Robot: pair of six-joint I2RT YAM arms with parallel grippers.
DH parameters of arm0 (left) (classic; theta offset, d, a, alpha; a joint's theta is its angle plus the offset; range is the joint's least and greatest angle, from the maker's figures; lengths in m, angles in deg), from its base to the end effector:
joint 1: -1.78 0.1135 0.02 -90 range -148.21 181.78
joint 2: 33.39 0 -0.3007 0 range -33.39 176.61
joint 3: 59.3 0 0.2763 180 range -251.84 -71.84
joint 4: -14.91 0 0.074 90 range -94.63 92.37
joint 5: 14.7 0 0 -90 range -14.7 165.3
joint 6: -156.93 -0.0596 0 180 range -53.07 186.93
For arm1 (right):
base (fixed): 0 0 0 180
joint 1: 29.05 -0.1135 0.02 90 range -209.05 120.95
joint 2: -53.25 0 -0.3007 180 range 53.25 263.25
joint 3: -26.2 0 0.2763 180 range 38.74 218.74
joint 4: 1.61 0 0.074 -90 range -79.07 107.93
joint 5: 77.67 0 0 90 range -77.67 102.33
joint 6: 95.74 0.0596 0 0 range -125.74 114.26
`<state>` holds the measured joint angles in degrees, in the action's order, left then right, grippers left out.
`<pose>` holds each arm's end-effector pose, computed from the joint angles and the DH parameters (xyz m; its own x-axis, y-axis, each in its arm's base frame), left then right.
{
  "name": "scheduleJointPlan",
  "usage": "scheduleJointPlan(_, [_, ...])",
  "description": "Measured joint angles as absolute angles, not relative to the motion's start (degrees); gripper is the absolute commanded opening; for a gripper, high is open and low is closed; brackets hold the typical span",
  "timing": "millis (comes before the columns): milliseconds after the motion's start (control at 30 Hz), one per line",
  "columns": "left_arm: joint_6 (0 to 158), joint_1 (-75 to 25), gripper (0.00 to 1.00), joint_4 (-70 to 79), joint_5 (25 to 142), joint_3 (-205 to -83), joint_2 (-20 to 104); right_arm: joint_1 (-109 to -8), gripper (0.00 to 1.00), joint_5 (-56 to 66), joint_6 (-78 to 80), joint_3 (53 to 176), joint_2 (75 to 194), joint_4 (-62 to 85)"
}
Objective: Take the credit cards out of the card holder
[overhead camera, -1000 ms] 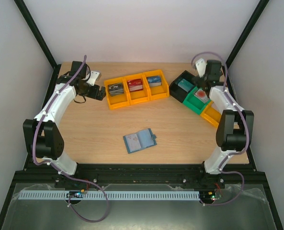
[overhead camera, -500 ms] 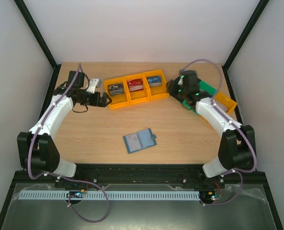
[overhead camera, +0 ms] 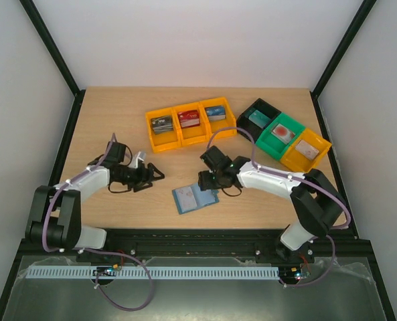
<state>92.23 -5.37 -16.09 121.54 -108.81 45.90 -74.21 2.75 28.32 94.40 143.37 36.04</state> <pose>0.2528 -0.0751 0.1712 -0.9692 -0.1763 -0.1720 0.0240 0.6272 -0.7785 0.2357 0.2511 0.1966 -0.9286 -0.1506 -0.3392 -0.2880 0.8689 0.4025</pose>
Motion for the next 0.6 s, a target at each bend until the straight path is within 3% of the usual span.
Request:
scheduleJointPlan(300, [97.6, -12.5, 0.86, -6.5, 123.6, -103.8, 50.2, -79.2, 0.69, 2.4, 33.9, 88.8, 146.3, 33.9])
scheduleJointPlan(600, [98.3, -20.6, 0.82, -0.9, 128.1, -105.8, 57.5, -79.7, 0.67, 3.2, 39.1, 86.5, 146.1, 26.4])
